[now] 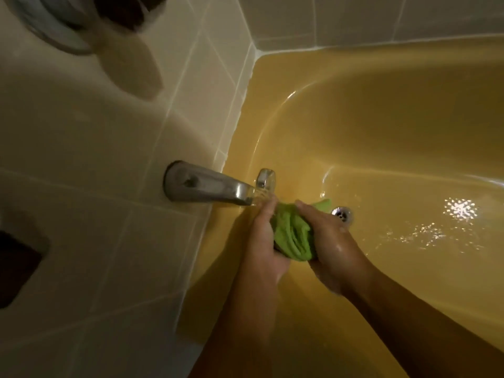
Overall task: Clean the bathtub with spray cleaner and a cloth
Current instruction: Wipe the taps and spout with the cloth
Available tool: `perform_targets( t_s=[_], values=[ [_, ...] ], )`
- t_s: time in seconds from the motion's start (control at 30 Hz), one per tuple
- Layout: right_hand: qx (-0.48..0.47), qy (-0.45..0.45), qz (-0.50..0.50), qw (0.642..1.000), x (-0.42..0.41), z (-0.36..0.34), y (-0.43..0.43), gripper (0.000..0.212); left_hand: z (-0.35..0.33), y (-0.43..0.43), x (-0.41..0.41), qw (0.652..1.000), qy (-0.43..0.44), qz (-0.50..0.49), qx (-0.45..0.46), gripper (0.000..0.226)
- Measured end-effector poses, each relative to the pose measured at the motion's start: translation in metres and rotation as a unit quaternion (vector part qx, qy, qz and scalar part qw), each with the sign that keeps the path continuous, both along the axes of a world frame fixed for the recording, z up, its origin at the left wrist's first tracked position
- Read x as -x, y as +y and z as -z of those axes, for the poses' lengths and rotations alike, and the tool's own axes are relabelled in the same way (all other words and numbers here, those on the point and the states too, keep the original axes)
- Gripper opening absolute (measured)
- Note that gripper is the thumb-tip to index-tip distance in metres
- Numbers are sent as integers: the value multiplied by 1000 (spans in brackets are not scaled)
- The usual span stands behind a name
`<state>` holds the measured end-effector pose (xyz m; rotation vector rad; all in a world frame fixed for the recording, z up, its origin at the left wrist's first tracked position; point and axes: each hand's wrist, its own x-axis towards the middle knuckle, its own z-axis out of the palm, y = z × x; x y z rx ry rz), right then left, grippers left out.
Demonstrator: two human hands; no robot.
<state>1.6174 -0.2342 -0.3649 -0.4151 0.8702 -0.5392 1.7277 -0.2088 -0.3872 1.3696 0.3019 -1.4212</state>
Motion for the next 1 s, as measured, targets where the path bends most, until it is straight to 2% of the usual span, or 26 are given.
perform_targets(
  t_s=[0.07, 0.13, 0.17, 0.2, 0.27, 0.33, 0.37, 0.43, 0.53, 0.57, 0.6, 0.67, 0.73, 0.8, 0.87, 0.93, 1.0],
  values=[
    [57, 95, -7, 994, -12, 24, -2, 24, 15, -6, -8, 997, -75, -14, 33, 31],
    [63, 187, 18, 980, -23, 54, -3, 13, 20, -8, -13, 987, -157, -20, 28, 31],
    [44, 209, 27, 977, -28, 65, -4, 16, 19, -8, -14, 982, -183, -12, 35, 32],
    [4, 198, 26, 980, -33, 74, -6, 26, 17, -8, -15, 979, -197, -1, 46, 32],
    [-99, 66, 3, 993, -39, 80, -12, 48, 12, -8, -19, 975, -212, 25, 53, 24],
    [-136, -32, -10, 990, -43, 73, -20, 48, 5, -7, -22, 969, -237, 57, 40, 25],
    [-124, -35, 0, 992, -46, 73, -24, 44, 2, -6, -24, 961, -262, 84, 22, 29],
    [-85, -2, 25, 996, -54, 72, -27, 38, 1, -5, -28, 930, -337, 149, -10, 23],
    [-29, 79, 49, 995, -59, 65, -27, 25, 3, -2, -31, 842, -478, 250, 7, 8],
    [-6, 108, 47, 993, -59, 57, -27, 27, 3, -3, -32, 829, -496, 255, 35, 1],
    [13, 135, 44, 990, -60, 55, -27, 33, 5, -3, -34, 826, -506, 241, 65, 10],
    [33, 174, 24, 984, -61, 43, -26, 49, 6, -6, -39, 853, -480, 185, 89, 21],
    [82, 174, -18, 981, -65, 36, -26, 53, 5, -7, -42, 895, -402, 188, 53, 30],
    [102, 145, -17, 984, -67, 26, -28, 51, 7, -9, -41, 941, -271, 202, -1, 67],
    [111, 164, -6, 980, -72, 22, -34, 50, 13, -10, -38, 963, -203, 178, -16, 89],
    [207, 263, -16, 942, -77, 30, -39, 41, 12, -11, -33, 970, -203, 135, 7, 83],
    [299, 346, 24, 889, -78, 39, -31, 26, 9, -16, -29, 974, -213, 79, 20, 61]
  ],
)
